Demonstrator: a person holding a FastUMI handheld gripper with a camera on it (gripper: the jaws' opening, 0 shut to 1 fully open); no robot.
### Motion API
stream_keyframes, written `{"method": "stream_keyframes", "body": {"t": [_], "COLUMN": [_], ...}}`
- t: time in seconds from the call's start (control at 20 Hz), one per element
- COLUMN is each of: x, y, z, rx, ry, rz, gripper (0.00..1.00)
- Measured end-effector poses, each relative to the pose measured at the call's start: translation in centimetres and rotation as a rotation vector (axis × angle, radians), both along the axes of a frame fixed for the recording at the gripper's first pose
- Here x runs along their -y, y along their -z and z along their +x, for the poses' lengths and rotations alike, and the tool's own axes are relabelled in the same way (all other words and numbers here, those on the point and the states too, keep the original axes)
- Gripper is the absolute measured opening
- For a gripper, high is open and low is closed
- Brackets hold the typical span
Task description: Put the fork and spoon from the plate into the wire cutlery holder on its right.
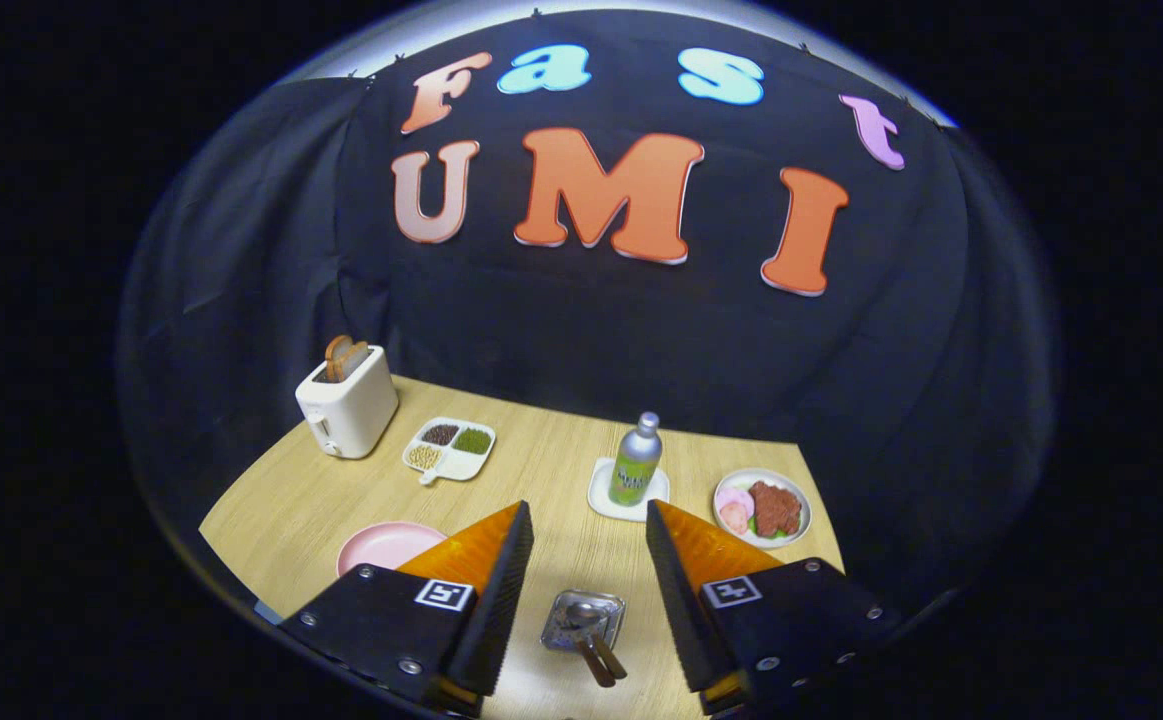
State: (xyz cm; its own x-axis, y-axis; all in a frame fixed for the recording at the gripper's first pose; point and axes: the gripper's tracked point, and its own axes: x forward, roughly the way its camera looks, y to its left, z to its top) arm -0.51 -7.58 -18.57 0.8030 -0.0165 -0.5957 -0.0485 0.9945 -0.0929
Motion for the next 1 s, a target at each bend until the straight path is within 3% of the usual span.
{"method": "stream_keyframes", "body": {"t": [0.05, 0.15, 0.4, 1.0], "x": [-0.1, -0.3, -0.2, 1.2], "y": [-1.5, -4.6, -11.4, -19.8], "z": [0.5, 1.2, 2.4, 2.7], "rx": [0.059, 0.165, 0.358, 0.537], "ry": [-0.004, 0.001, 0.039, 0.112], "rz": [-0.019, -0.031, -0.035, -0.004], "gripper": [0.82, 0.9, 0.95, 0.98]}}
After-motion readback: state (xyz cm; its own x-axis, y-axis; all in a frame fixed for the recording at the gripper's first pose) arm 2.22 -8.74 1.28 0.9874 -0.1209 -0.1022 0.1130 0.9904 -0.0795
